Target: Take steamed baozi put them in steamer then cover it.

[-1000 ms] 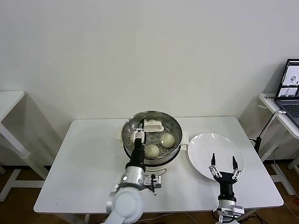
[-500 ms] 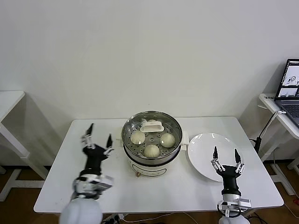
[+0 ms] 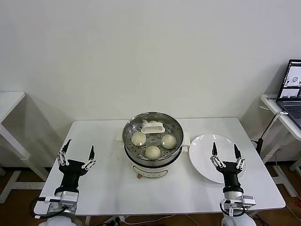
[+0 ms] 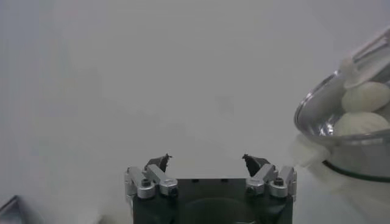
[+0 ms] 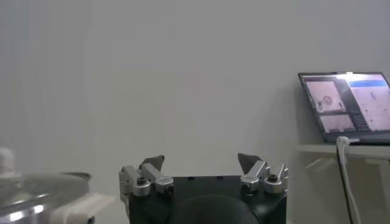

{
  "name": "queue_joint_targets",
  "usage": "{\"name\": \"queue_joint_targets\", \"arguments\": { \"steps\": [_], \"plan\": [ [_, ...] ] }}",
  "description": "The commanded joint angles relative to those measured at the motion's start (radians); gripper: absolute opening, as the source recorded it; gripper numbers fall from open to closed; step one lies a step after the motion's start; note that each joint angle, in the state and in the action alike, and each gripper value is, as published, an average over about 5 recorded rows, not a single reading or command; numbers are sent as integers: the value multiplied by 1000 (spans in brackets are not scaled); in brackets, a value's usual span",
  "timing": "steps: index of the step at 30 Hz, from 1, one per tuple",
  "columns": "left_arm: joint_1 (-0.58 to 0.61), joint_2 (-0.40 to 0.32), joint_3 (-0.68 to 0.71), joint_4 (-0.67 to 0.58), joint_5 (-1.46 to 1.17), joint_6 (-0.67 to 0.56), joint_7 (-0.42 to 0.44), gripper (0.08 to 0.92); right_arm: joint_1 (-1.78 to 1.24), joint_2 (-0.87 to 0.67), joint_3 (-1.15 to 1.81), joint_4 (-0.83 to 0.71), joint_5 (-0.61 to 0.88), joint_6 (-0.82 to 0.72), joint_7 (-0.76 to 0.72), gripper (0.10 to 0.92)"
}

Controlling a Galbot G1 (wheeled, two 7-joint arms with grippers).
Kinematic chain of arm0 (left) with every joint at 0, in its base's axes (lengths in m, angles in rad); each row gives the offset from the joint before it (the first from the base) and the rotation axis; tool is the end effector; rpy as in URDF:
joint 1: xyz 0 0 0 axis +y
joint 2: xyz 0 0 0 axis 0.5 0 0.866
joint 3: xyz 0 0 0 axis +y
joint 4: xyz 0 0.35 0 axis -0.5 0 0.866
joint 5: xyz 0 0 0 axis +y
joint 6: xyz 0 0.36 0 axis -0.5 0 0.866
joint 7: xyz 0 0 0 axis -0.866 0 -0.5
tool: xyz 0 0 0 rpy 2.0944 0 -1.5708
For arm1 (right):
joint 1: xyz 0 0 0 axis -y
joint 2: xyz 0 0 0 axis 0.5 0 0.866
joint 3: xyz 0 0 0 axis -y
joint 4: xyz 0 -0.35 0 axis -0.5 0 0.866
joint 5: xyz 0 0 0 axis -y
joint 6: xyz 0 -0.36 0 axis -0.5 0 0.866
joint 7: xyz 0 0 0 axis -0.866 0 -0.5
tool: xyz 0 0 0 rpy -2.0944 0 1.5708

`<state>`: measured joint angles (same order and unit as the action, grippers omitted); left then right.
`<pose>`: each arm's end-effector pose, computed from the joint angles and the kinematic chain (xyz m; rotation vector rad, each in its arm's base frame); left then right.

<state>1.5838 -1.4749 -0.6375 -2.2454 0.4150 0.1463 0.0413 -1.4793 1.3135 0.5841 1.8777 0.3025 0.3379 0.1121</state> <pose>0.1779 0.0438 -0.2472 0.1061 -3.0024 -0.8483 0.2156 -0.0815 -0.3505 0.1468 2.9223 0.0810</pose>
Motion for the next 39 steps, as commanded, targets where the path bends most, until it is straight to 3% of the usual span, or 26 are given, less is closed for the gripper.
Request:
{"name": "queue_joint_targets", "arguments": {
  "steps": [1,39],
  "plan": [
    [70,-6,-68,10,-154,-99,-1,823,-13,-3,3,67,-1,-51,-9,823],
    [89,-10,-31,21,-153,-124,-2,823,-52,16,-10,110,-40,-69,-30,823]
  ]
}}
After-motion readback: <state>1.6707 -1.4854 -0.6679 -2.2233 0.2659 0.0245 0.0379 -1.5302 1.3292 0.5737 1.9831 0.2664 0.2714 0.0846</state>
